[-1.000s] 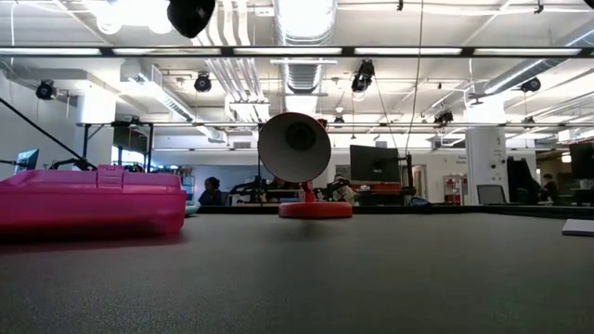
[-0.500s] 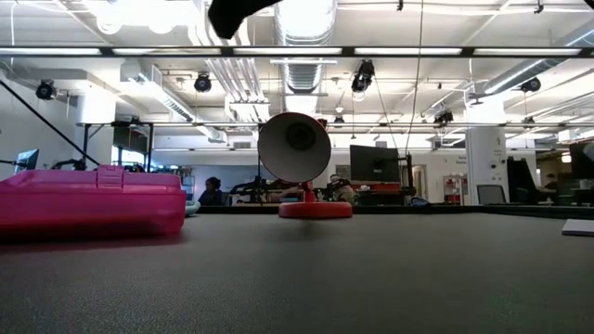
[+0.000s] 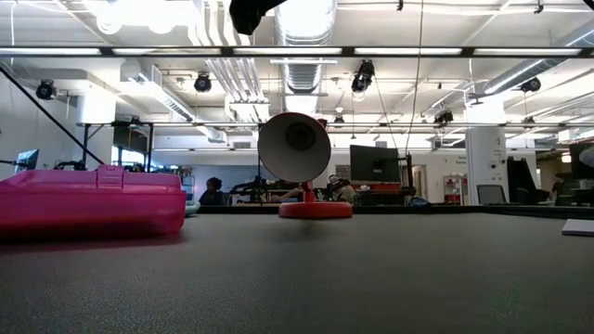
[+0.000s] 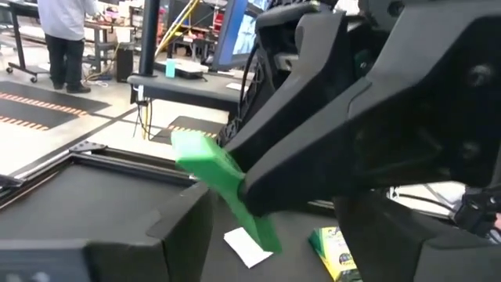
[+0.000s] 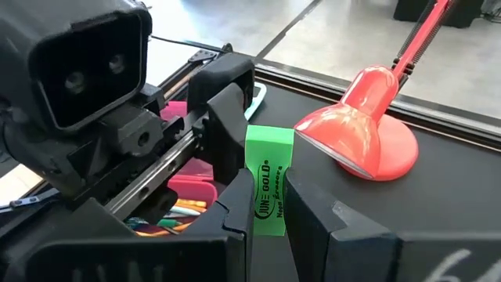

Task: Pack school essentials
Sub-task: Put the green eraser into the red supply box, then put the purple sticky notes into the red supply box

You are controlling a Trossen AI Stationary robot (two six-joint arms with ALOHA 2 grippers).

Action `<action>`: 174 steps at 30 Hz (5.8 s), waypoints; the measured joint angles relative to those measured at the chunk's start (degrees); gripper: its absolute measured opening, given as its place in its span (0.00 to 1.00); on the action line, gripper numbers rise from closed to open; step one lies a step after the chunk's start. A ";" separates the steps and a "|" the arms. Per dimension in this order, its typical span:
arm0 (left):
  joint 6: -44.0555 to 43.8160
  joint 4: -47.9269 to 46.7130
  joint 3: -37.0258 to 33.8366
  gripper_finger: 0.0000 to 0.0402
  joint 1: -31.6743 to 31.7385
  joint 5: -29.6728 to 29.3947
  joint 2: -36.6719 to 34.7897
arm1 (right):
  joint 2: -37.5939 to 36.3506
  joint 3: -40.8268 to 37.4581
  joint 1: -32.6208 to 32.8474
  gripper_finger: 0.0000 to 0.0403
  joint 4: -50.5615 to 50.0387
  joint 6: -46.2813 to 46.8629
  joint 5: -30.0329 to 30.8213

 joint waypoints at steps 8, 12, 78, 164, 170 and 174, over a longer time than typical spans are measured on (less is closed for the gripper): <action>0.46 -0.09 0.39 0.37 0.00 -0.04 0.00 | 0.00 0.00 0.00 0.11 0.15 -0.70 0.04; 0.50 -0.43 0.41 0.21 0.01 0.07 0.00 | 0.00 0.00 0.07 0.11 0.21 -1.21 -0.64; -38.53 -69.85 -24.48 0.03 -2.56 23.22 -31.68 | -10.13 -36.81 11.82 0.44 -7.96 24.19 -39.16; -12.93 0.43 1.09 0.39 1.68 19.17 14.25 | -40.03 -96.26 13.64 0.36 47.73 12.19 -44.11; -11.24 1.41 1.26 0.39 1.38 19.19 18.56 | -40.02 -92.48 13.64 0.36 43.06 5.22 -45.24; -11.19 3.57 2.38 0.39 1.36 19.19 20.43 | -40.04 -89.37 13.66 0.36 31.95 3.44 -46.06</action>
